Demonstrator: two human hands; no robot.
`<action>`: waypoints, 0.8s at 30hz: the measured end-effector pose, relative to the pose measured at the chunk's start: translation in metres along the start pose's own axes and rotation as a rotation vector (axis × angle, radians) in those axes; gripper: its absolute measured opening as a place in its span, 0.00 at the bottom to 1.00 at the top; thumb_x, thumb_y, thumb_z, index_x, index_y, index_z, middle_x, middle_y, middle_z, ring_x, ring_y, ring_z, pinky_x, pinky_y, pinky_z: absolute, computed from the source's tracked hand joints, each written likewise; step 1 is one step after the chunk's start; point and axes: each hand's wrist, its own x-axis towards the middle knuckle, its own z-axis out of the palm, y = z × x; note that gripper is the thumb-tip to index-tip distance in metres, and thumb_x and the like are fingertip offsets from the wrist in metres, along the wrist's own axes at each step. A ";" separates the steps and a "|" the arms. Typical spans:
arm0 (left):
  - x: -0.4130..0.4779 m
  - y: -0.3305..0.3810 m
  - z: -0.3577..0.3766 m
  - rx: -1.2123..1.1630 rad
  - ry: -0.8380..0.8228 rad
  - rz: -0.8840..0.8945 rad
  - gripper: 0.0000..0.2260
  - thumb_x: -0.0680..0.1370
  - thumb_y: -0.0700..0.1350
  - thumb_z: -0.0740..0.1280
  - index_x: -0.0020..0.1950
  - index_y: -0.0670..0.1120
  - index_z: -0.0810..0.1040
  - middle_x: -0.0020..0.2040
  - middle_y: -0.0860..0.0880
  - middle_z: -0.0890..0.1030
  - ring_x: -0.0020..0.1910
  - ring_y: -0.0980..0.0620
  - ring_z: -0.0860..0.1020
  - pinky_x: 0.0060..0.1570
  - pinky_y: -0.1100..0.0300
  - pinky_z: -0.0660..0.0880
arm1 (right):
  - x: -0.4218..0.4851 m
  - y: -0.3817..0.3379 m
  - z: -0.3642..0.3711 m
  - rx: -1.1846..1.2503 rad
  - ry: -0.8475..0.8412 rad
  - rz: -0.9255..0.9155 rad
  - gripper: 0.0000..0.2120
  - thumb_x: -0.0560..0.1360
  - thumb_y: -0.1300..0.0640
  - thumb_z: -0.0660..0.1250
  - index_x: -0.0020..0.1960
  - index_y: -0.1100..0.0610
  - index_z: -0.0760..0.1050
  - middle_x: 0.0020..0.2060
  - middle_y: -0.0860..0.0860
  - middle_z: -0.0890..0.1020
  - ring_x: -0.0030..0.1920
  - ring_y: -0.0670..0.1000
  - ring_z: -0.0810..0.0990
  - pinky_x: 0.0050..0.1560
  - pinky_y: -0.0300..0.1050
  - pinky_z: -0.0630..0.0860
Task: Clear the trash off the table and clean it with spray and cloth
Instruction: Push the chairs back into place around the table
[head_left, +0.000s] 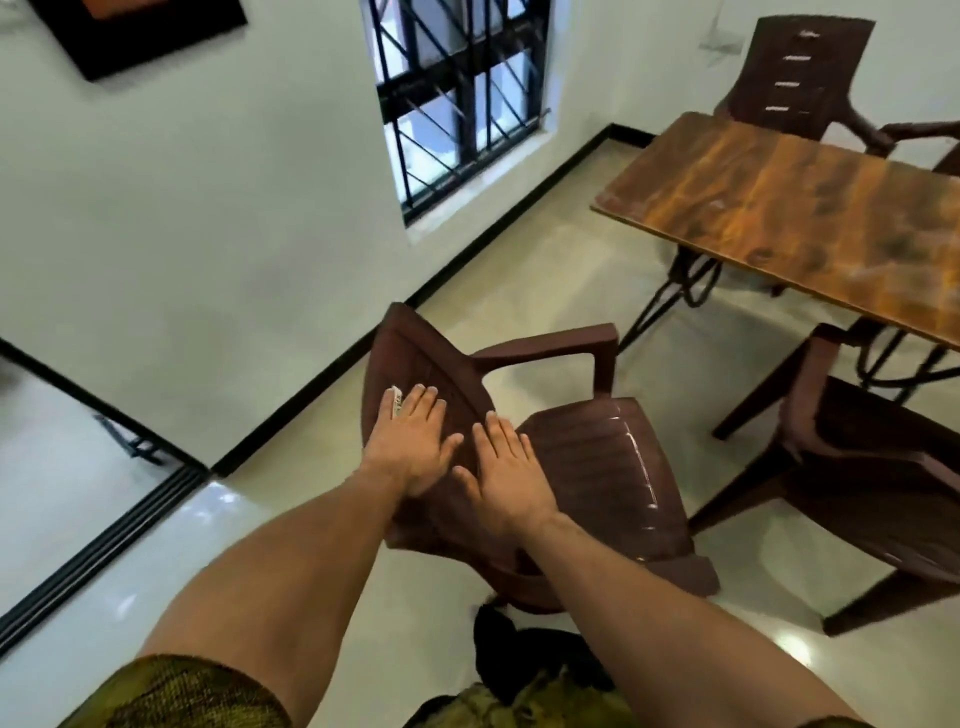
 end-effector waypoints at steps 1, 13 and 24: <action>0.001 -0.008 0.001 0.010 -0.003 -0.017 0.31 0.84 0.61 0.45 0.82 0.46 0.54 0.83 0.47 0.51 0.82 0.49 0.45 0.79 0.42 0.39 | 0.004 -0.007 0.003 0.013 -0.007 -0.013 0.34 0.83 0.36 0.43 0.82 0.55 0.45 0.81 0.53 0.44 0.80 0.52 0.39 0.79 0.53 0.40; 0.053 -0.094 -0.002 0.078 -0.023 0.266 0.27 0.84 0.58 0.49 0.72 0.45 0.74 0.79 0.47 0.65 0.81 0.49 0.53 0.80 0.44 0.40 | 0.068 -0.108 0.041 0.242 0.050 0.195 0.25 0.83 0.53 0.49 0.76 0.63 0.63 0.72 0.60 0.71 0.72 0.58 0.69 0.72 0.51 0.66; 0.079 -0.121 0.001 0.269 -0.074 0.647 0.31 0.84 0.60 0.44 0.65 0.46 0.81 0.64 0.46 0.81 0.73 0.46 0.69 0.78 0.40 0.41 | 0.073 -0.188 0.064 0.139 0.252 0.832 0.23 0.84 0.42 0.48 0.58 0.55 0.76 0.54 0.55 0.82 0.54 0.58 0.81 0.50 0.51 0.74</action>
